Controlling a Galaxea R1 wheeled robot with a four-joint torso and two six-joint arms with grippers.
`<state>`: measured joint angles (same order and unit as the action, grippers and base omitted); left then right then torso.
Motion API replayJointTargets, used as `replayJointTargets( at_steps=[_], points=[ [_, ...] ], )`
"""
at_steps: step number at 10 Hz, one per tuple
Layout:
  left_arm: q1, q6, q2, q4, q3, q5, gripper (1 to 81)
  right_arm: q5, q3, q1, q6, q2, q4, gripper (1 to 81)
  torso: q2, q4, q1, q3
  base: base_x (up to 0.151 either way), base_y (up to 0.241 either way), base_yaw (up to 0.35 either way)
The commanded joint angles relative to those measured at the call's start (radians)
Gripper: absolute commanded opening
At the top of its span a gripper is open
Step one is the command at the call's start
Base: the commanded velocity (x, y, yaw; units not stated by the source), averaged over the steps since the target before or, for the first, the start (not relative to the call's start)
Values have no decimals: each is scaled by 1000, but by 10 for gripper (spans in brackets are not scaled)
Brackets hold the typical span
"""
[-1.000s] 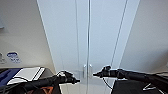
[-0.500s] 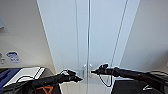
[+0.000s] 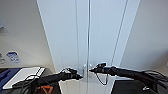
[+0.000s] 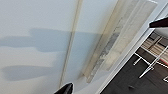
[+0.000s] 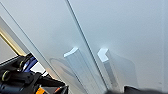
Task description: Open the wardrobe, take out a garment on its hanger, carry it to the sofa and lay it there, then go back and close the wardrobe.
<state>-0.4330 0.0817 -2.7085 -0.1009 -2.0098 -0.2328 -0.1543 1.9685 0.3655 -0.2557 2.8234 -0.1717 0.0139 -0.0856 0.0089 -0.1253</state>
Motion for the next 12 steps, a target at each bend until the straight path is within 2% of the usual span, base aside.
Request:
replayJointTargets(
  at_steps=[1, 8, 12],
  points=[
    [171, 1, -31, -5, -24, -11, 811, 5, 47, -170, -2, 50, 11, 811, 0, 0, 0, 0, 0, 0, 0],
    [174, 1, -182, -25, -182, -19, 811, 21, 249, -174, 10, 178, 3, 811, 0, 0, 1, -1, 0, 0, 0],
    [174, -5, -303, -25, -349, -2, 811, 22, 234, -177, 6, 181, 8, 811, 0, 0, 1, -1, 0, 0, 0]
  ],
)
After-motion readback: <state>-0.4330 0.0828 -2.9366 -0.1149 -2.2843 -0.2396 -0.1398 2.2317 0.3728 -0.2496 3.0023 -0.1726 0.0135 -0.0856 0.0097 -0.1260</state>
